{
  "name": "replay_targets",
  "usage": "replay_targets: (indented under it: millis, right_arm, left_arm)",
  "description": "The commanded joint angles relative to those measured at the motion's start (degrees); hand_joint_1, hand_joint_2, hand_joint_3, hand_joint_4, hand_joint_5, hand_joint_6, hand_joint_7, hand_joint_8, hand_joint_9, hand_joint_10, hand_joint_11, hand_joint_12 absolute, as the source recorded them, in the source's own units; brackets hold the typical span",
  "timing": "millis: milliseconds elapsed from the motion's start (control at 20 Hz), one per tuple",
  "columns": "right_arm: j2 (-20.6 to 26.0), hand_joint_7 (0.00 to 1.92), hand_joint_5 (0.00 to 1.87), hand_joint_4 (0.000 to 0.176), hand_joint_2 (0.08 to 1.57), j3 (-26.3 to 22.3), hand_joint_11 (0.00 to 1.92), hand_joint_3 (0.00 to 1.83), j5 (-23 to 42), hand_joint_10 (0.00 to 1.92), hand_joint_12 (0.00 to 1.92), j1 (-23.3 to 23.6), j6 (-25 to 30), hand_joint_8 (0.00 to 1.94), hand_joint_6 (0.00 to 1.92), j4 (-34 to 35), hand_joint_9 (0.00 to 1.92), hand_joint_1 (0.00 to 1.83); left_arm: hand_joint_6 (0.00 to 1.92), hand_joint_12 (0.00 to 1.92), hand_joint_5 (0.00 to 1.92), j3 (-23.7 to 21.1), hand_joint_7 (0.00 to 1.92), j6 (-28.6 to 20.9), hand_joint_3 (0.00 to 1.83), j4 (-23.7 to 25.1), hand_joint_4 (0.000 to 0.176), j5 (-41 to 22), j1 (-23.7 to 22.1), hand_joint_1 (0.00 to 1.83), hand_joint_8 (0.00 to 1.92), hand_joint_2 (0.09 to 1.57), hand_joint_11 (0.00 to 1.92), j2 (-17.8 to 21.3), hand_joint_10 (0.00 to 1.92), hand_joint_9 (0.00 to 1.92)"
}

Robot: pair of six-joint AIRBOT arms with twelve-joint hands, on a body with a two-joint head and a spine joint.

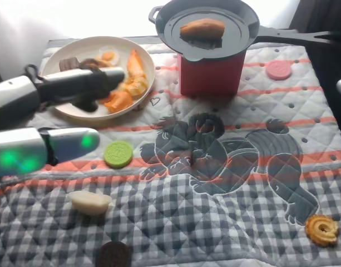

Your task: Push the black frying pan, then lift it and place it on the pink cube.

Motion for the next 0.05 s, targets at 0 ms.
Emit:
replay_targets:
  millis: [0]
  right_arm:
    - [0.7, 0.0, 0.0, 0.079, 1.12, -0.7, 0.0, 0.01, 12.2, 0.0, 0.0, -0.6, 0.3, 0.0, 0.0, -1.1, 0.0, 0.57]
  left_arm:
    - [0.0, 0.2, 0.01, -0.2, 0.02, -0.2, 0.0, -2.3, 0.0, -9.6, -0.1, 0.29, 0.0, 1.33, 0.0, 0.7, 0.02, 0.02]
